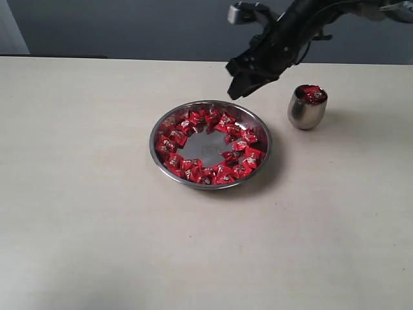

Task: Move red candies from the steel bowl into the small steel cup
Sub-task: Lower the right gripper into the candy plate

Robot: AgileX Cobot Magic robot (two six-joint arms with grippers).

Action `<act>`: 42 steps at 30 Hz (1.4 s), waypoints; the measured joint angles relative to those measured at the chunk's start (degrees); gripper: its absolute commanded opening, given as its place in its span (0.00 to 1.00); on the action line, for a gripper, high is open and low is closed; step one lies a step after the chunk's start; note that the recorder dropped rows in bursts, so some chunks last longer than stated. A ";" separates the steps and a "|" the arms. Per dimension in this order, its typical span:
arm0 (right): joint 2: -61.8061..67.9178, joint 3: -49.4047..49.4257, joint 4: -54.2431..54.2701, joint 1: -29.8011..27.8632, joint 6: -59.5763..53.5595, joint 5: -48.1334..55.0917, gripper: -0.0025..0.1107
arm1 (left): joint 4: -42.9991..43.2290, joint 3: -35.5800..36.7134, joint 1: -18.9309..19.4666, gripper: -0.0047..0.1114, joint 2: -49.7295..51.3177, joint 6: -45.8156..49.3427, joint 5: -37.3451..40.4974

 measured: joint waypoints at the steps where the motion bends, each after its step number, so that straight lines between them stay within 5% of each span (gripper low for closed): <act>1: 0.52 0.00 0.13 1.16 -0.49 -0.53 0.31 | 0.00 0.00 0.00 0.04 0.00 0.00 0.00; 10: 5.37 0.00 -4.09 11.73 -3.25 -8.29 0.31 | 0.00 0.00 0.00 0.04 0.00 0.00 0.00; 18: 5.40 0.00 -28.47 11.83 15.47 -1.00 0.31 | 0.00 0.00 0.00 0.04 0.00 0.00 0.00; 38: 7.44 0.00 -33.17 11.83 17.02 1.40 0.31 | 0.00 0.00 0.00 0.04 0.00 0.00 0.00; 42: 7.44 0.00 -33.17 11.83 17.02 1.40 0.16 | 0.00 0.00 0.00 0.04 0.00 0.00 0.00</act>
